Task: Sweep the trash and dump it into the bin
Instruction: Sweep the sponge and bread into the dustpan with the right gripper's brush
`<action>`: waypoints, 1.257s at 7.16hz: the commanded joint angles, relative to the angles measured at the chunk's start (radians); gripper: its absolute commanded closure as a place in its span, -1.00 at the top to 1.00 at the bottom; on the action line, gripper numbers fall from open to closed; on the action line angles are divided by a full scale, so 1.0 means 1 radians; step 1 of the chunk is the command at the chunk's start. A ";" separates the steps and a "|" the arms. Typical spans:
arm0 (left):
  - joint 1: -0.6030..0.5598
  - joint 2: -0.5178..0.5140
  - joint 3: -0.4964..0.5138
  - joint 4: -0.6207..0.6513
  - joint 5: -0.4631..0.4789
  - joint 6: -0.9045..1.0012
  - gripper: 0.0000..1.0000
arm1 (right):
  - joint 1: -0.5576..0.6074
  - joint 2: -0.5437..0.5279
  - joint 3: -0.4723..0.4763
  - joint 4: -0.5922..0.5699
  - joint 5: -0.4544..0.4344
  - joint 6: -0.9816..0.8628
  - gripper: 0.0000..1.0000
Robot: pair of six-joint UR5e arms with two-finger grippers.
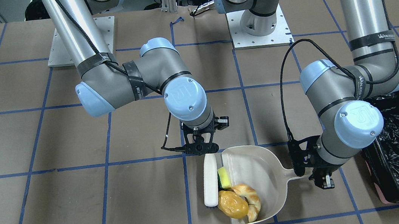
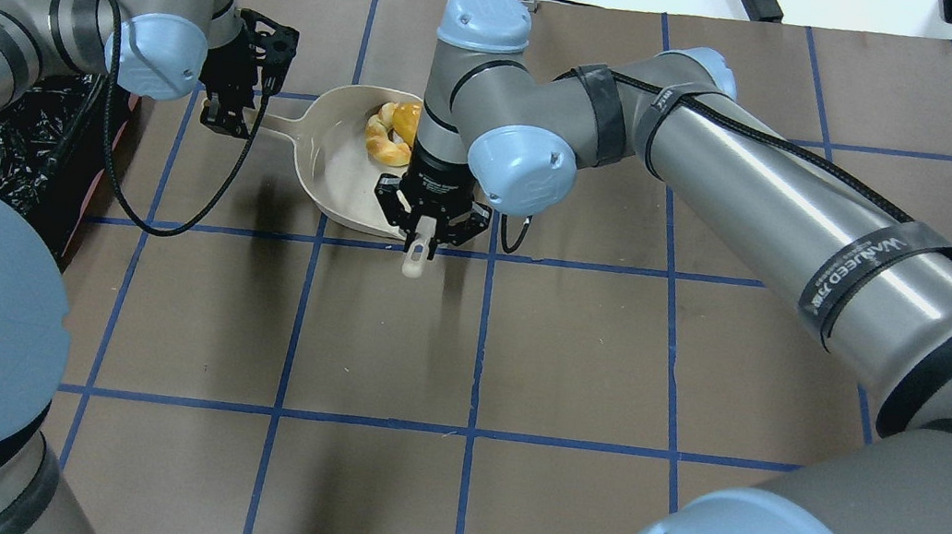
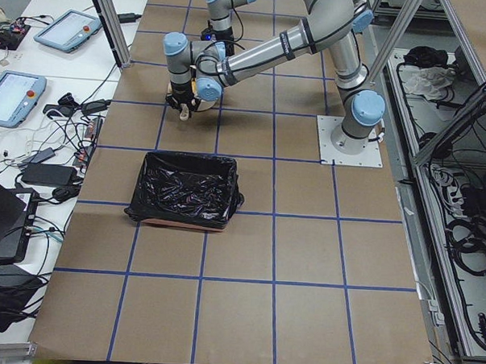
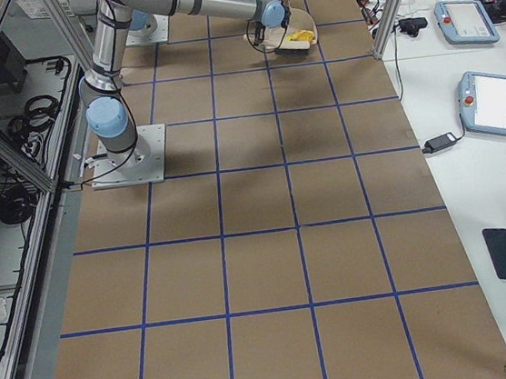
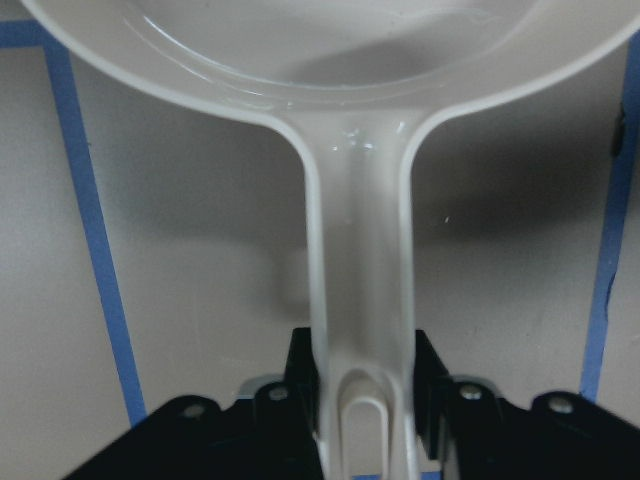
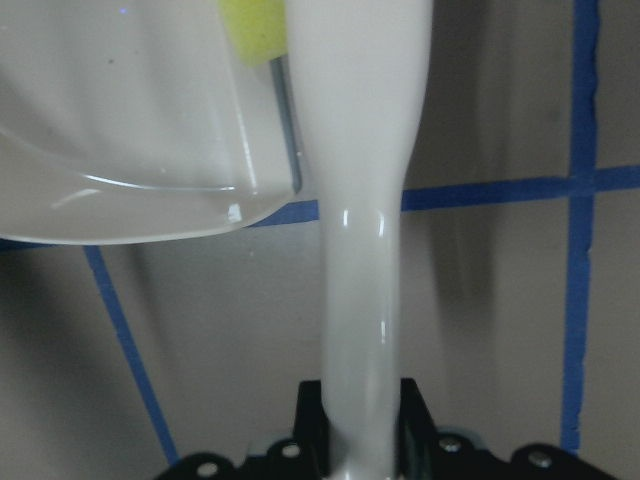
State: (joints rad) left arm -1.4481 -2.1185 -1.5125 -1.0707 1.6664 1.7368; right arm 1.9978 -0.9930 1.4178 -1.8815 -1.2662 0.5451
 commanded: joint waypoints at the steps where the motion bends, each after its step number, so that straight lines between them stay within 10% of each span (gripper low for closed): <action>1: 0.000 0.000 0.000 0.000 -0.001 0.000 -1.00 | 0.045 0.010 -0.033 -0.016 0.048 0.067 -1.00; 9: 0.008 0.006 0.000 0.000 -0.016 0.015 -1.00 | 0.044 -0.058 -0.085 0.007 0.107 0.268 -1.00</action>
State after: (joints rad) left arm -1.4446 -2.1131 -1.5125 -1.0707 1.6571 1.7500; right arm 2.0465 -1.0339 1.3335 -1.9018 -1.1579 0.7861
